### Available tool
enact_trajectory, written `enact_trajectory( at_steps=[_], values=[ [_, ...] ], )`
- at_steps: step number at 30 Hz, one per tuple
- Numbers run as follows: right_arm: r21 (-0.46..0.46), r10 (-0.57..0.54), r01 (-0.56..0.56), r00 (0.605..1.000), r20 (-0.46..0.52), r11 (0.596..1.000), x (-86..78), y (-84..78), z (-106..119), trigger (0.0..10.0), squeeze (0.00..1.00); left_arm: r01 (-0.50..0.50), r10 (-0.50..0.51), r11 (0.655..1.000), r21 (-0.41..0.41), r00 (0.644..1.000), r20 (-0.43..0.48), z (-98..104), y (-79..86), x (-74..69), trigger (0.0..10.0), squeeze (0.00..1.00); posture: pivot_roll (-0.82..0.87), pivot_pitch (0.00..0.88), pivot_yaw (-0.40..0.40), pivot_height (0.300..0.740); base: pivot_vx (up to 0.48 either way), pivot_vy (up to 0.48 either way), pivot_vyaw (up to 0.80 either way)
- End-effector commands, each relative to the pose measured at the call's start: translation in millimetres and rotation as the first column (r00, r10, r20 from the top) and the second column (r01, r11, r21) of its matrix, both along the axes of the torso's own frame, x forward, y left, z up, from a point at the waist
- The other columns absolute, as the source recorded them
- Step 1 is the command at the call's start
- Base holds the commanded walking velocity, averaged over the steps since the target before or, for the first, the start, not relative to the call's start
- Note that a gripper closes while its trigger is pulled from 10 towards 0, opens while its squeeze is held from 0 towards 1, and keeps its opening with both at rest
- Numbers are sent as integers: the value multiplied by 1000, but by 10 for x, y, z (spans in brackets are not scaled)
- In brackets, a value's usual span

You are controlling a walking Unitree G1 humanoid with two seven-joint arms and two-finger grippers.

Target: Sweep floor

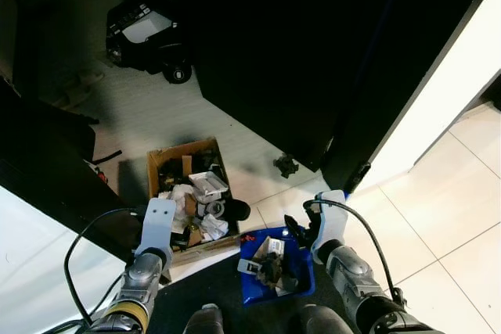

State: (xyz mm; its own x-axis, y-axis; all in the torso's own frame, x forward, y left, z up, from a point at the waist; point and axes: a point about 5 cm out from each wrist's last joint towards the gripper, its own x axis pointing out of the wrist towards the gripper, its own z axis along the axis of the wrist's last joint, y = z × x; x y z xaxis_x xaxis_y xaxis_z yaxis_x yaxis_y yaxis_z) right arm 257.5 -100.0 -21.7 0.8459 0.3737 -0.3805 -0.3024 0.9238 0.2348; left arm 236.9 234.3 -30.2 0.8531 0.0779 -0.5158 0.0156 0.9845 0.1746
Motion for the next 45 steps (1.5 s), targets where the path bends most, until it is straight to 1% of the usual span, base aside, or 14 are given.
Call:
enact_trajectory(
  at_steps=[1, 6, 8, 10, 14, 20, 22, 30, 31, 33, 34, 37, 42, 45],
  values=[
    [-10, -2, 2, 1000, -19, 1000, -8, 3, -20, 10000, 0, -13, 13, 1000, -1, 1000, -14, -4, 62, -17, 10000, 0, -90, 72, -24, 740, 0, 0, 0],
    [-14, -6, 6, 1000, -17, 1000, 6, 1, -13, 10000, 0, -16, 16, 1000, -3, 1000, -12, 4, 64, -3, 10000, 0, -89, 70, -24, 740, 0, 0, 0],
    [-16, -8, 7, 1000, -18, 1000, -1, -17, -19, 10000, 0, -18, 18, 1000, -10, 1000, -8, -2, 50, -10, 10000, 0, -63, 84, -53, 740, 0, 0, 0],
    [-16, -6, 6, 1000, -21, 1000, -4, -15, -22, 10000, 0, -18, 18, 1000, -11, 1000, -8, -3, 51, -13, 10000, 0, -66, 87, -56, 740, 0, 0, 0],
    [-12, -8, 8, 1000, -18, 1000, -3, -5, -18, 10000, 0, -19, 19, 1000, -8, 1000, -9, 1, 66, -13, 10000, 0, -64, 96, -38, 740, 0, 0, 0],
    [-16, -9, 8, 1000, -18, 1000, 36, -84, -1, 10000, 0, -14, 14, 1000, -15, 1000, -1, 9, -10, 34, 10000, 0, 2, 105, -89, 740, 0, 0, 0],
    [-16, -9, 8, 1000, -18, 1000, 36, -84, -1, 10000, 0, -14, 14, 1000, -15, 1000, -1, 9, -10, 34, 10000, 0, 2, 105, -89, 740, 0, 0, 0],
    [-20, -20, 20, 1000, -24, 1000, 114, -101, 41, 10000, 0, -8, 8, 1000, -9, 1000, -7, 46, -36, 118, 10000, 0, -9, 108, -72, 740, 0, 0, 0],
    [-18, -19, 19, 1000, -20, 1000, 127, -95, 52, 10000, 0, -9, 9, 1000, -10, 1000, -6, 54, -31, 131, 10000, 0, -20, 126, -58, 740, 0, 0, 0],
    [-17, -18, 18, 1000, -16, 1000, 135, -92, 60, 10000, 0, -10, 10, 1000, -11, 1000, -6, 60, -28, 138, 10000, 0, -20, 126, -58, 740, 0, 0, 0],
    [-17, -18, 18, 1000, -12, 1000, 142, -83, 68, 10000, 0, -11, 11, 1000, -11, 1000, -4, 66, -18, 143, 10000, 0, -36, 139, -40, 740, 0, 0, 0],
    [-14, -20, 20, 1000, -5, 1000, 149, -83, 78, 10000, 0, -10, 10, 1000, -18, 1000, -1, 73, -13, 148, 10000, 0, -26, 164, -44, 740, 0, 0, 0],
    [-14, -18, 18, 1000, -3, 1000, 160, -89, 86, 10000, 0, -9, 9, 1000, -13, 1000, -1, 79, -19, 160, 10000, 0, -24, 163, -51, 740, 0, 0, 0],
    [-13, -21, 21, 1000, -3, 1000, 181, -88, 100, 10000, 0, -10, 10, 1000, -3, 1000, -1, 93, -16, 183, 10000, 0, -34, 149, -42, 740, 0, 0, 0]
  ],
)
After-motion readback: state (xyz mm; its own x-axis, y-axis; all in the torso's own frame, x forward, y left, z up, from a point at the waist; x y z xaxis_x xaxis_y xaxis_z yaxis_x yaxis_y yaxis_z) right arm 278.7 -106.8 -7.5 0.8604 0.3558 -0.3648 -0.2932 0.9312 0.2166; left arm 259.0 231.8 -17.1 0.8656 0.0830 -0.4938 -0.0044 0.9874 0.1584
